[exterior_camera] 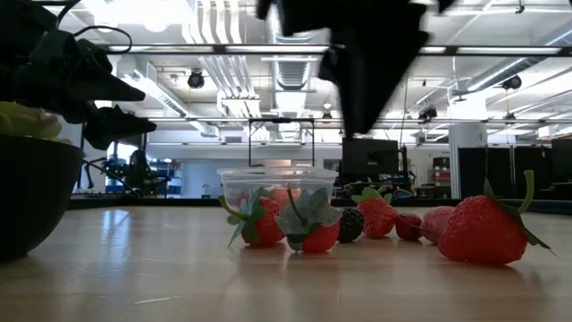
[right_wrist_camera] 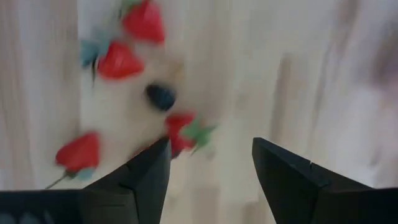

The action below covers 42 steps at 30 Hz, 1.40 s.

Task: Pick and placing Produce into tupperware
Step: Put the red strawberry into the transparent bin

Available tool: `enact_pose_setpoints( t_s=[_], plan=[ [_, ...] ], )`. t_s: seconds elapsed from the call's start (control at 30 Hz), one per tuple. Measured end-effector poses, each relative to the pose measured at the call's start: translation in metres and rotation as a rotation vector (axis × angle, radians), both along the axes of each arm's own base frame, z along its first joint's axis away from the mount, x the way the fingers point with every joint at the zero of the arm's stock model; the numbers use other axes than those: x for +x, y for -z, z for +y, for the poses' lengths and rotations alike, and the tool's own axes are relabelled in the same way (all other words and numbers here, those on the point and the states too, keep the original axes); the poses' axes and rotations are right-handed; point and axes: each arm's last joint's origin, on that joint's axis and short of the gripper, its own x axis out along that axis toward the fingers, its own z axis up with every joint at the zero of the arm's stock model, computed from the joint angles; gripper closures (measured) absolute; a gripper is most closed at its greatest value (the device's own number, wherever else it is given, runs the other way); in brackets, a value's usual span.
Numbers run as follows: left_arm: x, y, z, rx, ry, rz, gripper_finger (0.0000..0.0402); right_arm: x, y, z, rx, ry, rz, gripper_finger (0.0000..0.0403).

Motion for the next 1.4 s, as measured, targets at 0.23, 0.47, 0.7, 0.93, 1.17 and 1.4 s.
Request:
enact_pose_setpoints(
  t_s=[0.23, 0.47, 0.7, 0.93, 1.17, 1.4],
  plan=[
    [0.0, 0.0, 0.0, 0.0, -0.001, -0.001, 0.0063, -0.046, 0.013, 0.048, 0.061, 0.185, -0.013, 0.0184],
    [0.0, 0.0, 0.0, 0.0, 0.0, -0.001, 0.0063, -0.085, 0.02, 0.091, 0.143, 0.266, -0.125, 0.0184],
    [0.0, 0.0, 0.0, 0.0, -0.001, 0.0, 0.0063, -0.086, 0.055, 0.11, 0.157, 0.264, -0.094, 0.0183],
    [0.0, 0.0, 0.0, 0.0, -0.001, 0.0, 0.0063, -0.083, 0.068, 0.111, 0.114, 0.275, -0.119, 0.0183],
    [0.0, 0.0, 0.0, 0.0, 0.0, -0.002, 0.0063, -0.078, 0.077, 0.107, 0.138, 0.292, -0.154, 0.0183],
    [0.0, 0.0, 0.0, 0.0, 0.0, -0.001, 0.0063, -0.073, 0.08, 0.1, 0.113, 0.313, -0.185, 0.0183]
  ],
)
